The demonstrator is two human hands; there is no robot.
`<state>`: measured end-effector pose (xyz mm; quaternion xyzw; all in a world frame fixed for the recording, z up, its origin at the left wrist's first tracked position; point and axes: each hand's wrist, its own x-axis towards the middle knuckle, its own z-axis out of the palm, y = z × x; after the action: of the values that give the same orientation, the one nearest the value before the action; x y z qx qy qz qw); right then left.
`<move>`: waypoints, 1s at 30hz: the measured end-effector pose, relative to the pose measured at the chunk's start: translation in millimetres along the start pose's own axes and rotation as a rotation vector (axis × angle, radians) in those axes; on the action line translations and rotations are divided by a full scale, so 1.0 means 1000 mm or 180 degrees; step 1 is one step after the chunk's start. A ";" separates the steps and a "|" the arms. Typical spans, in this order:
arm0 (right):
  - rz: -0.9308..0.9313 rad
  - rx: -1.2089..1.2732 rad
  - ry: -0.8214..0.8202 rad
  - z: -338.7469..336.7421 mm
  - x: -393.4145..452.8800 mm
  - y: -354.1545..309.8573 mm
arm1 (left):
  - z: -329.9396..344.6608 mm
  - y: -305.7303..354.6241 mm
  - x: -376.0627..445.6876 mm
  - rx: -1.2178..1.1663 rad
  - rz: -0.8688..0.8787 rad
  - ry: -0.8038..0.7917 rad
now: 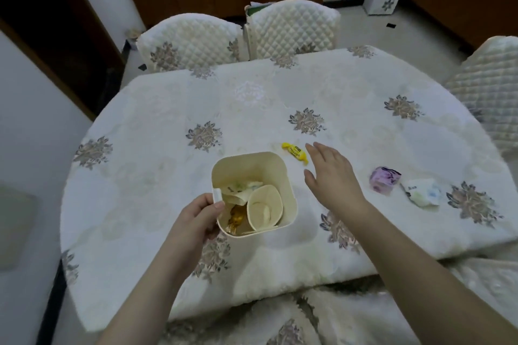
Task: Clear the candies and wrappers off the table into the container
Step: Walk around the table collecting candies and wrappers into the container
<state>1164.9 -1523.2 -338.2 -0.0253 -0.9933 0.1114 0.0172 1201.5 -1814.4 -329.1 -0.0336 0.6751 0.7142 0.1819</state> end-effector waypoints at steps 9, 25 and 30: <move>-0.0232 0.0096 -0.0398 0.034 0.055 0.054 | 0.050 -0.001 0.010 -0.0335 -0.0157 0.0650; -0.0069 0.0022 -0.0878 0.119 0.143 0.062 | 0.065 -0.015 0.031 -0.0337 -0.0234 0.1045; 0.0051 0.0181 -0.0790 0.126 0.144 0.057 | 0.069 -0.015 0.031 -0.0377 -0.0253 0.1138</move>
<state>1019.3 -1487.3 -469.3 -0.0187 -0.9840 0.1418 -0.1060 1191.0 -1739.9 -346.5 -0.1972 0.6516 0.7276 0.0849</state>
